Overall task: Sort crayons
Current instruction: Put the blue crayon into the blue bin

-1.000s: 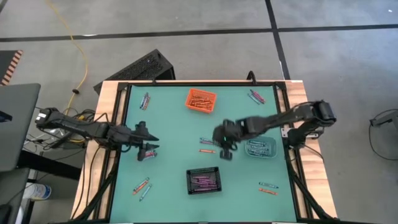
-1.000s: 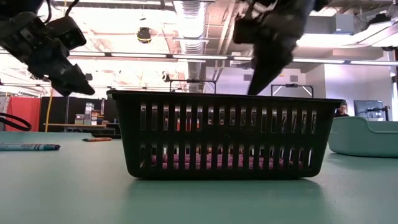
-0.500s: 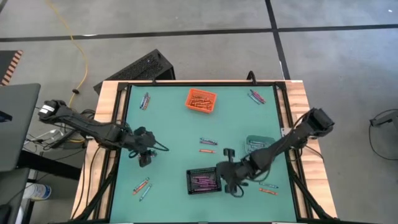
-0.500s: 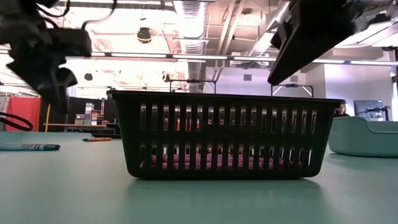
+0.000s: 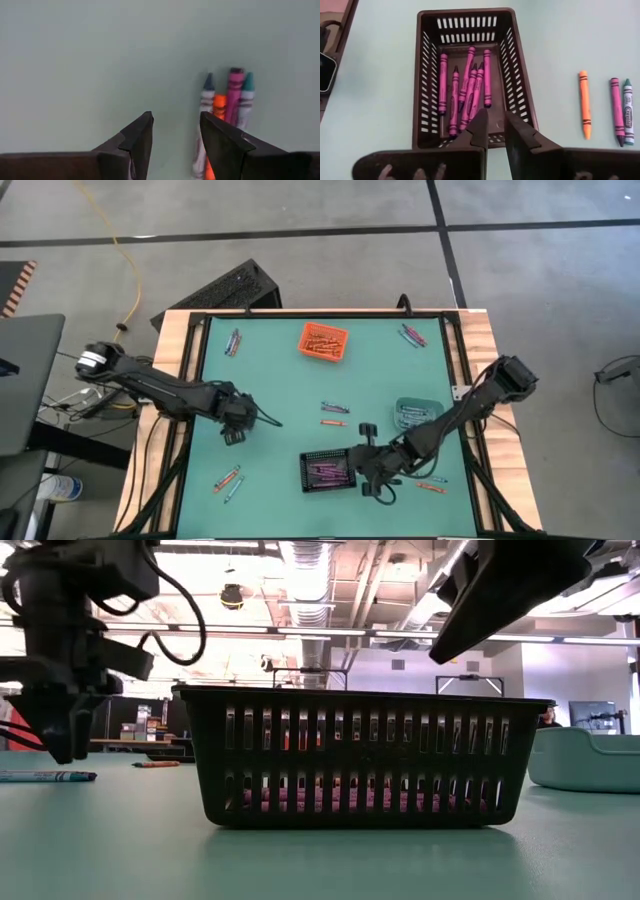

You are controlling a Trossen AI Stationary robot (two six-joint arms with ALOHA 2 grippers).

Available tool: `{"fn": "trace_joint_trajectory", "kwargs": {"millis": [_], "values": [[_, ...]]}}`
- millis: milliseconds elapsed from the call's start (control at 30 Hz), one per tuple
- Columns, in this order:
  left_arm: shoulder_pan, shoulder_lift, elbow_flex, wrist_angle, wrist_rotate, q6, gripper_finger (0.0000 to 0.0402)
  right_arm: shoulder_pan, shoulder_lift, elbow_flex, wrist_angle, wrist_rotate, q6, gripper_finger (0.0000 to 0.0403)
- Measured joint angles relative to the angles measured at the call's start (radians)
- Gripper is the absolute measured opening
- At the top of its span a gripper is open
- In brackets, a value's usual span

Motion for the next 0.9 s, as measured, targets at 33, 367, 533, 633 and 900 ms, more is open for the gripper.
{"fn": "trace_joint_trajectory", "kwargs": {"millis": [33, 367, 533, 633, 900], "values": [[0.002, 0.012, 0.0, 0.014, 0.015, 0.012, 0.0153, -0.001, 0.0, 0.0, 0.0, 0.0, 0.0, 0.0056], [0.005, 0.043, 0.002, 0.046, 0.05, 0.05, 0.0153, -0.008, 0.001, 0.0, 0.0, -0.001, -0.008, 0.0056], [0.005, 0.059, 0.003, 0.043, 0.042, 0.08, 0.0153, -0.008, 0.001, 0.0, 0.0, -0.001, -0.008, 0.0056], [0.007, 0.078, 0.001, 0.054, 0.04, 0.108, 0.0153, -0.008, 0.001, 0.0, 0.001, -0.001, -0.008, 0.0056], [0.064, 0.087, 0.002, 0.061, 0.051, 0.182, 0.0153, -0.008, 0.001, 0.0, 0.007, -0.002, -0.008, 0.0056]]}}
